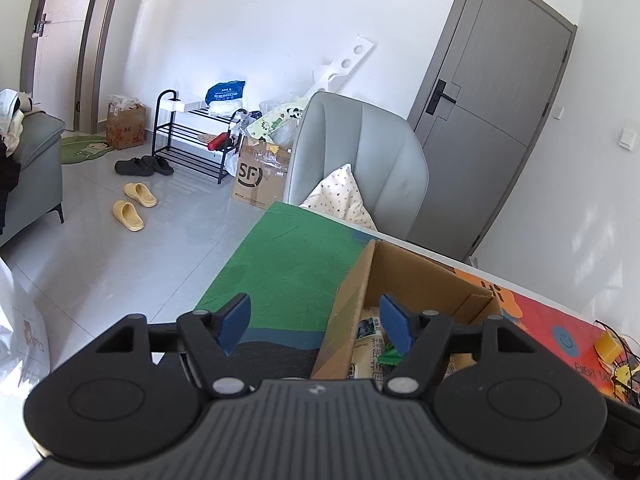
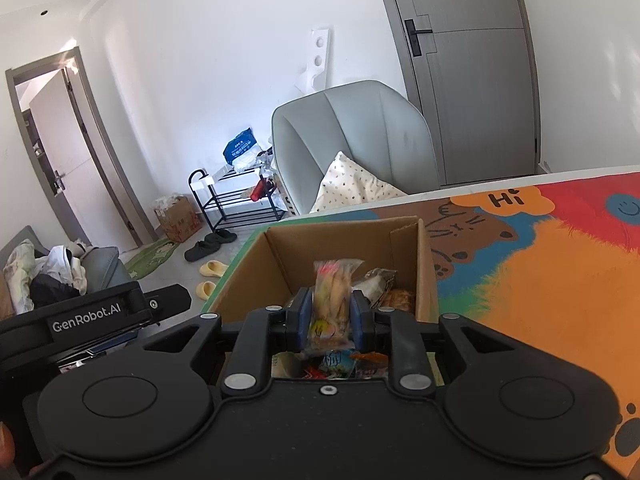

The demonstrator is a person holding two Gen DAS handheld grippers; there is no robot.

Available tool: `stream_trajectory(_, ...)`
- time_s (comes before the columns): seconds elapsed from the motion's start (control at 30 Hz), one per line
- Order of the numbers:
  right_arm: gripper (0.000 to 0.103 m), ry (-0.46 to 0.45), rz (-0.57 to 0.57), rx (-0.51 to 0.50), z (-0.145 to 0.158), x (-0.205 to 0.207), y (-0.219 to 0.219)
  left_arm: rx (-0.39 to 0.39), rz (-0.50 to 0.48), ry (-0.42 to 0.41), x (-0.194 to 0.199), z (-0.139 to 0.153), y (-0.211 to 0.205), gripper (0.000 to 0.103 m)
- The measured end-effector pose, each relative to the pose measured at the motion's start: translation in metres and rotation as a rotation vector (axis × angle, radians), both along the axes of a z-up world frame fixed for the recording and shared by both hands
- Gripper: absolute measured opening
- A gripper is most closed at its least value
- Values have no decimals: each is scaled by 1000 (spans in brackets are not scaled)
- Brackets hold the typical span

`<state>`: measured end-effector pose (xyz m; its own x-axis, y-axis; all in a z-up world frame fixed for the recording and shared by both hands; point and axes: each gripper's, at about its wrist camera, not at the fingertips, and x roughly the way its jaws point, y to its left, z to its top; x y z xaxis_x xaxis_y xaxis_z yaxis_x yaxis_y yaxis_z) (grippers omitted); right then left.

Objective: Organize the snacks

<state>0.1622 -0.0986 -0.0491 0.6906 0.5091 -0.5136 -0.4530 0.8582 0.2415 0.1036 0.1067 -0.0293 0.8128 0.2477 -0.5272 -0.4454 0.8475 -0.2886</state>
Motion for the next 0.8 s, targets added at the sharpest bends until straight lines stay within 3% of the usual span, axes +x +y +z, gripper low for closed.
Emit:
stream_trajectory(0.43,36,-15,-38,0,10,-20,-23,34,-3,1,-19,2,-9,83)
stream_trajectory(0.8,60,-40,-131,4,21,-41,-77,119,-102,7,-25,10,-57,94)
